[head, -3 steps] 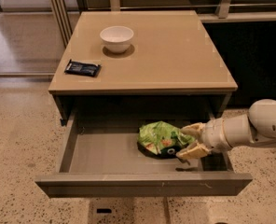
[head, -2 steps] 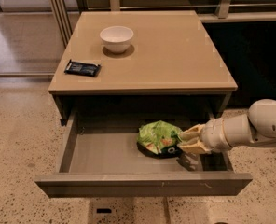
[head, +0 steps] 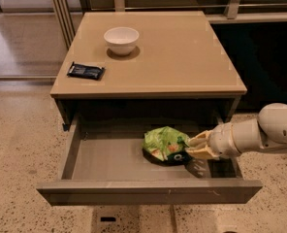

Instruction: Pick green rice chip bag from top drawer and place on counter

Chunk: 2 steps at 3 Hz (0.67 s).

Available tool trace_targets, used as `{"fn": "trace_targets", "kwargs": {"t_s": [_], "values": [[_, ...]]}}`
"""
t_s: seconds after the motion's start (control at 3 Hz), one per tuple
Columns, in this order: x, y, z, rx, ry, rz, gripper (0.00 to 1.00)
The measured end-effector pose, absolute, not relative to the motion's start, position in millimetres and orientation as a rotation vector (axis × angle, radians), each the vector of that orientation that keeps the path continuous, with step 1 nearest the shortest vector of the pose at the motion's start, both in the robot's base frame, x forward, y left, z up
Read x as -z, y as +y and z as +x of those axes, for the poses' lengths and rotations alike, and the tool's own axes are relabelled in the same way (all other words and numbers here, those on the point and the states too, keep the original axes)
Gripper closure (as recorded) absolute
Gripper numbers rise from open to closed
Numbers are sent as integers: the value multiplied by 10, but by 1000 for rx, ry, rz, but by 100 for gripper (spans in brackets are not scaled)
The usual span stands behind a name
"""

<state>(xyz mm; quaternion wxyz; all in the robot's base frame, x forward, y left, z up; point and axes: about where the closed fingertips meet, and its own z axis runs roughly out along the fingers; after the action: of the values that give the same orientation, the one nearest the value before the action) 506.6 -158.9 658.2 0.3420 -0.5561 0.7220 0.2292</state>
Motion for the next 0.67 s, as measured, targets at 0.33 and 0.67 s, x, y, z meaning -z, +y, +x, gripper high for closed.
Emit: {"fn": "trace_targets", "kwargs": {"t_s": [0.33,0.67], "values": [[-6585,-1587,5066,-596,1877,-1446,100],[-6845,-1458,5078,-602,1842,-1457,100]]}}
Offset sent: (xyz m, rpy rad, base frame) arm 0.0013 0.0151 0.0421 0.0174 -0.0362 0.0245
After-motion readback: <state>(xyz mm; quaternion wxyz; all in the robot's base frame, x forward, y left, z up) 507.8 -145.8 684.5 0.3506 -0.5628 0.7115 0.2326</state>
